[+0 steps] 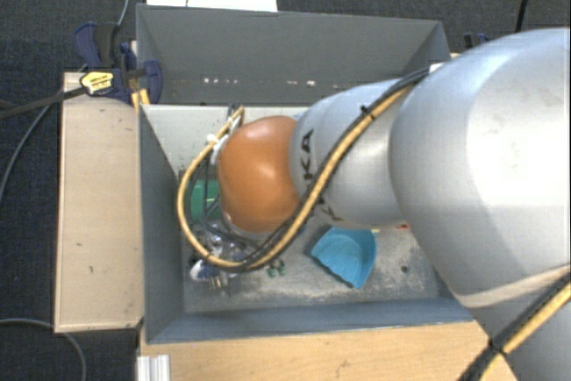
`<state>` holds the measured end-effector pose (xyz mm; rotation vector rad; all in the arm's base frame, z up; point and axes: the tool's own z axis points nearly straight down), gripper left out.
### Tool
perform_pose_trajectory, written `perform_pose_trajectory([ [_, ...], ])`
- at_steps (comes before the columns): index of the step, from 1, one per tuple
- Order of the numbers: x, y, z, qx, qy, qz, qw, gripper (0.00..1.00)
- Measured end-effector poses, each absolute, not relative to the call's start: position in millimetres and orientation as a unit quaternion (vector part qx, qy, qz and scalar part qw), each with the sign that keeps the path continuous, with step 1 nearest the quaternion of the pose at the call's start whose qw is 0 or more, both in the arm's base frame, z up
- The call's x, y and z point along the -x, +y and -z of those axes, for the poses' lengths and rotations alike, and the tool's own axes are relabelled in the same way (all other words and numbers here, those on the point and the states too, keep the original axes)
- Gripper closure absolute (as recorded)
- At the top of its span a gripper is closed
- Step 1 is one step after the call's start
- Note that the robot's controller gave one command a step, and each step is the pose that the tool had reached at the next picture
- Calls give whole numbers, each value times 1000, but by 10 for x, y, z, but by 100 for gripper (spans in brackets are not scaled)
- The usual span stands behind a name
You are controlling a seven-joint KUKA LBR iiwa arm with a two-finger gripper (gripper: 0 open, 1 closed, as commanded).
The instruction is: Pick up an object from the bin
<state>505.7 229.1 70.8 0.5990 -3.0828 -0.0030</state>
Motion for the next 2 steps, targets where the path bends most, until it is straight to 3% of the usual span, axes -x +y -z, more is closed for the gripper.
perform_pose_trajectory([
  [1,-5167,2353,-1054,-405,-914,2,-1,100],
  [2,-5166,2352,-1054,-404,-915,2,0,100],
])
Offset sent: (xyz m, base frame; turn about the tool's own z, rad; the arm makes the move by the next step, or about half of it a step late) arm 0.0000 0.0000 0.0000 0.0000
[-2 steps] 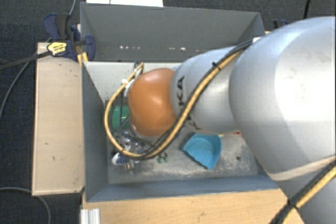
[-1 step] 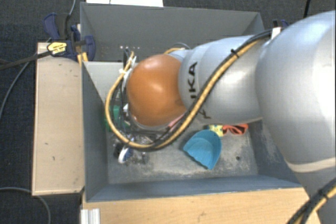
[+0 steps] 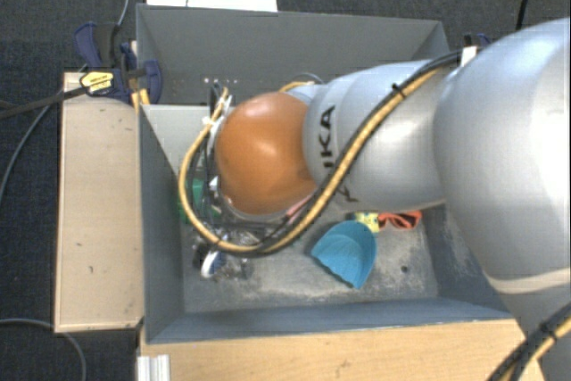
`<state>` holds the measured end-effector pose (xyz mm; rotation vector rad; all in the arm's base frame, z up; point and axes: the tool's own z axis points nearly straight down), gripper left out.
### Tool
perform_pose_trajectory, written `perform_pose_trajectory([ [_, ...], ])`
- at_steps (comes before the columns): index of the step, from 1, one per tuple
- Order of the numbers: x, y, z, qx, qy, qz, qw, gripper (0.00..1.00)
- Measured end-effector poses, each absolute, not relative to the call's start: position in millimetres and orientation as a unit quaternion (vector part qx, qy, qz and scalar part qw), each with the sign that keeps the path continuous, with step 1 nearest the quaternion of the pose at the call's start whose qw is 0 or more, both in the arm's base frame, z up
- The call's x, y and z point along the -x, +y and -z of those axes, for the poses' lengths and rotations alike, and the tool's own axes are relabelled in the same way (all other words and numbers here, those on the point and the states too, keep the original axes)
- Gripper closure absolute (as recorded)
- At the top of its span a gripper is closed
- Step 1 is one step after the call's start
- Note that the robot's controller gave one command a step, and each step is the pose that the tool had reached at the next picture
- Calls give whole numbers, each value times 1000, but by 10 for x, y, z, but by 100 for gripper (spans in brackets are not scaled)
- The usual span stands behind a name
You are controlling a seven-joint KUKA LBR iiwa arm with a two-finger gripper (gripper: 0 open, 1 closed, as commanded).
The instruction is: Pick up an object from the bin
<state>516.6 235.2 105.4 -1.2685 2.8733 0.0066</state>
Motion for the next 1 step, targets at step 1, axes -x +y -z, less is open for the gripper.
perform_pose_trajectory([
  [1,-5248,2347,-2285,419,908,-3,1,100],
])
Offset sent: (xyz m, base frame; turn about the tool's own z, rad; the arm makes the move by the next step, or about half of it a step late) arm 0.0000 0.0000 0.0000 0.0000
